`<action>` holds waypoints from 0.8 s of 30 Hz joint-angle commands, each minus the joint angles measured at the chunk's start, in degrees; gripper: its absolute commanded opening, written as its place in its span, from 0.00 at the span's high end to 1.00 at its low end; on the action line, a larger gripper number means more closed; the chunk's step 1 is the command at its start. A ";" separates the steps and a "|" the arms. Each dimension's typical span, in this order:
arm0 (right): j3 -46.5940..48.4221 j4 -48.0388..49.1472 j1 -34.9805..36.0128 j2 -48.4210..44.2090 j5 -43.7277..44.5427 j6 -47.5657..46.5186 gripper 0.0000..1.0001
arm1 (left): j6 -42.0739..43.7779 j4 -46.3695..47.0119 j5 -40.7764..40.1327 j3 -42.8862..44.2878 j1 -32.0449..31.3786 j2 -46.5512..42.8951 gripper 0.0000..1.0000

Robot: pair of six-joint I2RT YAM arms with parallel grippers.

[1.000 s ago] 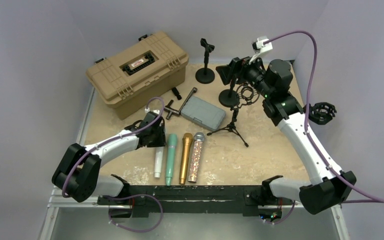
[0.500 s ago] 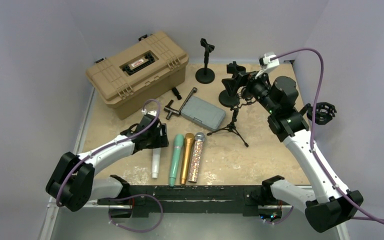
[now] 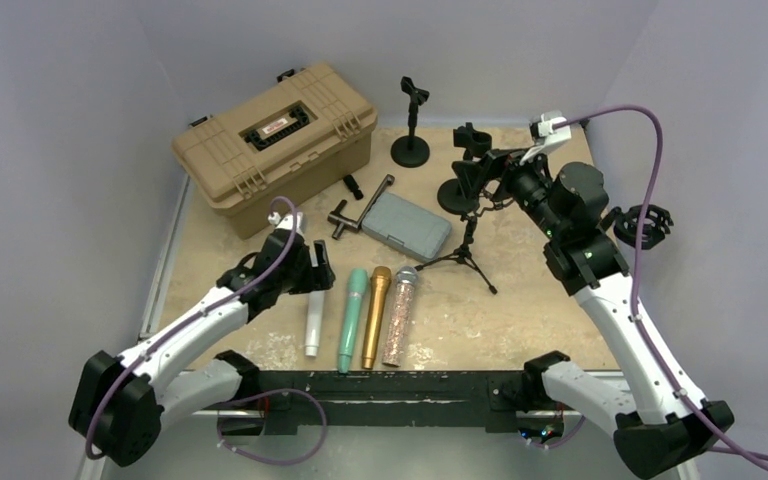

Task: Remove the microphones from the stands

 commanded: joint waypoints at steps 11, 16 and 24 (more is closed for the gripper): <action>-1.70 -2.26 0.09 -11.36 9.86 -1.45 0.01 | 4.06 -8.29 1.01 11.40 -0.12 -18.23 0.22; -2.17 -3.36 0.03 -16.39 12.19 -2.21 0.01 | 4.54 -9.46 0.65 14.29 -0.12 -23.64 0.20; -4.19 -5.50 0.06 -26.91 15.08 -5.58 0.01 | 8.30 -5.43 -0.64 17.51 -0.12 -34.22 0.20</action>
